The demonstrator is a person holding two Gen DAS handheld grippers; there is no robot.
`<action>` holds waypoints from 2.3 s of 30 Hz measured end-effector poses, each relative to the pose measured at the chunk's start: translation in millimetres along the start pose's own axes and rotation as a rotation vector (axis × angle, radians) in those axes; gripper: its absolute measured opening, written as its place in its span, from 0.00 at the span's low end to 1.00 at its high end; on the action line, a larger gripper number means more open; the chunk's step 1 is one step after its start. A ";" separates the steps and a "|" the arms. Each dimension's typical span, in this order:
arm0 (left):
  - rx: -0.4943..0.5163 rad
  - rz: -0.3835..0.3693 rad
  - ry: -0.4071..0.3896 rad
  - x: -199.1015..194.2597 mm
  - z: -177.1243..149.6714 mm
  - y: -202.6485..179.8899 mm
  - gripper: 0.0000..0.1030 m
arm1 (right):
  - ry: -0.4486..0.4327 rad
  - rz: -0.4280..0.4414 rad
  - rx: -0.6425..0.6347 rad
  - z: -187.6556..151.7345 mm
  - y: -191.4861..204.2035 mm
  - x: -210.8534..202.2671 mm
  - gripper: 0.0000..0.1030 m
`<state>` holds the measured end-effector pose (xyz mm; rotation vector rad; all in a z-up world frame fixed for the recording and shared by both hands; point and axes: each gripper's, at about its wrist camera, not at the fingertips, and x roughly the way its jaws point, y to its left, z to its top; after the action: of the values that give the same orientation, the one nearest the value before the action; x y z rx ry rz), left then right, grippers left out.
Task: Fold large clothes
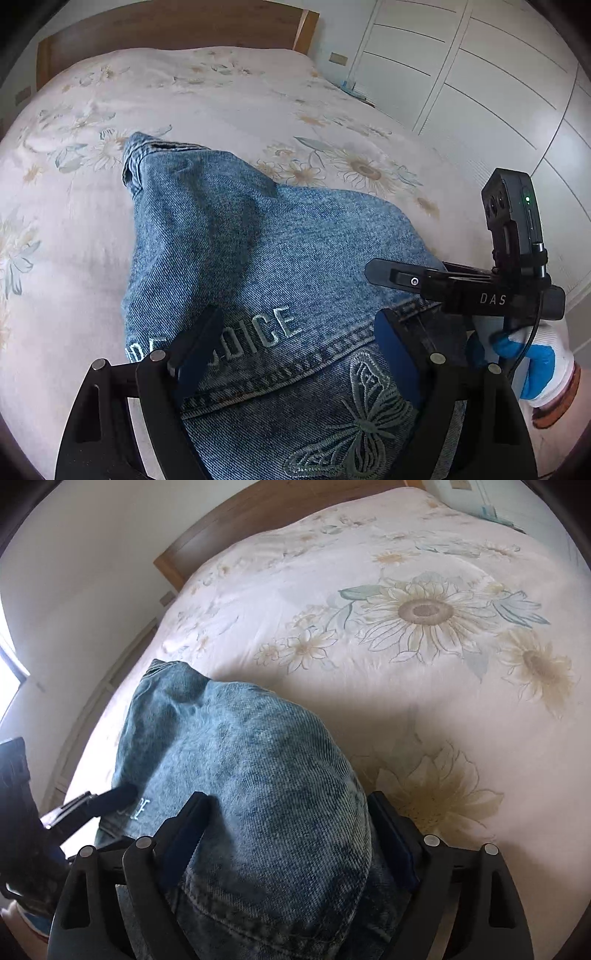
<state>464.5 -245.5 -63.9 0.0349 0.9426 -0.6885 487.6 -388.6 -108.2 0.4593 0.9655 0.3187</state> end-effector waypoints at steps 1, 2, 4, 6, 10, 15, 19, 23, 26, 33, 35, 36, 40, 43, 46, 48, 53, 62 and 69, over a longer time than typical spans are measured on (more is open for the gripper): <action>-0.005 -0.004 0.000 0.1 -1.0 1.4 0.77 | 0.000 -0.004 -0.003 0.4 0.3 0.8 0.84; -0.002 0.000 -0.001 -0.3 -0.9 0.5 0.77 | 0.001 -0.009 -0.006 0.5 1.3 1.2 0.84; 0.010 0.014 -0.001 -2.4 0.0 -3.2 0.77 | 0.005 -0.029 -0.018 1.9 6.5 0.2 0.84; 0.021 0.040 -0.007 -9.9 1.7 -9.0 0.77 | -0.004 -0.065 -0.033 2.6 13.3 -7.4 0.84; 0.019 0.073 -0.028 -37.1 -0.3 -19.3 0.78 | -0.042 -0.156 -0.058 2.6 21.2 -36.8 0.84; -0.057 0.068 -0.036 -76.0 -15.6 -14.5 0.78 | -0.070 -0.205 -0.091 -3.3 25.3 -84.1 0.84; -0.085 0.089 -0.041 -103.9 -28.7 -13.1 0.78 | -0.079 -0.212 -0.103 -17.6 34.1 -118.9 0.84; -0.117 0.087 -0.033 -122.6 -44.0 -12.9 0.78 | -0.065 -0.189 -0.096 -34.7 44.2 -137.4 0.84; -0.136 0.089 -0.026 -129.8 -54.5 -12.7 0.79 | -0.048 -0.183 -0.095 -45.1 50.8 -141.3 0.84; -0.157 0.116 -0.016 -140.8 -73.7 -13.0 0.79 | -0.026 -0.194 -0.065 -67.9 52.0 -149.9 0.84; -0.157 0.128 -0.017 -141.0 -77.3 -12.0 0.79 | -0.020 -0.202 -0.064 -71.6 51.9 -150.2 0.84; -0.156 0.133 -0.018 -141.4 -78.6 -12.7 0.79 | -0.015 -0.207 -0.062 -73.5 51.7 -150.0 0.84; -0.185 0.101 -0.024 -140.8 -79.0 -8.8 0.85 | 0.005 -0.214 -0.056 -77.2 50.6 -145.6 0.84; -0.220 0.079 -0.025 -137.3 -73.9 1.8 0.88 | 0.019 -0.224 -0.052 -74.7 50.7 -139.0 0.84; -0.260 0.066 -0.006 -127.5 -67.9 14.4 0.89 | 0.036 -0.214 -0.026 -71.0 46.6 -129.2 0.85; -0.286 0.051 0.002 -121.1 -64.4 20.5 0.89 | 0.057 -0.210 -0.010 -69.3 42.6 -120.5 0.85; -0.313 0.010 0.030 -102.6 -53.2 27.3 0.89 | 0.120 -0.160 0.045 -66.1 26.8 -94.5 0.85; -0.395 -0.091 0.086 -67.6 -65.0 45.7 0.94 | 0.198 0.012 0.160 -67.7 -2.2 -64.2 0.86; -0.418 -0.200 0.096 -54.9 -63.3 48.5 0.92 | 0.216 0.131 0.164 -68.3 -5.4 -53.9 0.86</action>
<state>423.7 -158.3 -73.4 -0.4031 1.1779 -0.6651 401.6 -402.1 -105.7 0.6495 1.1801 0.4154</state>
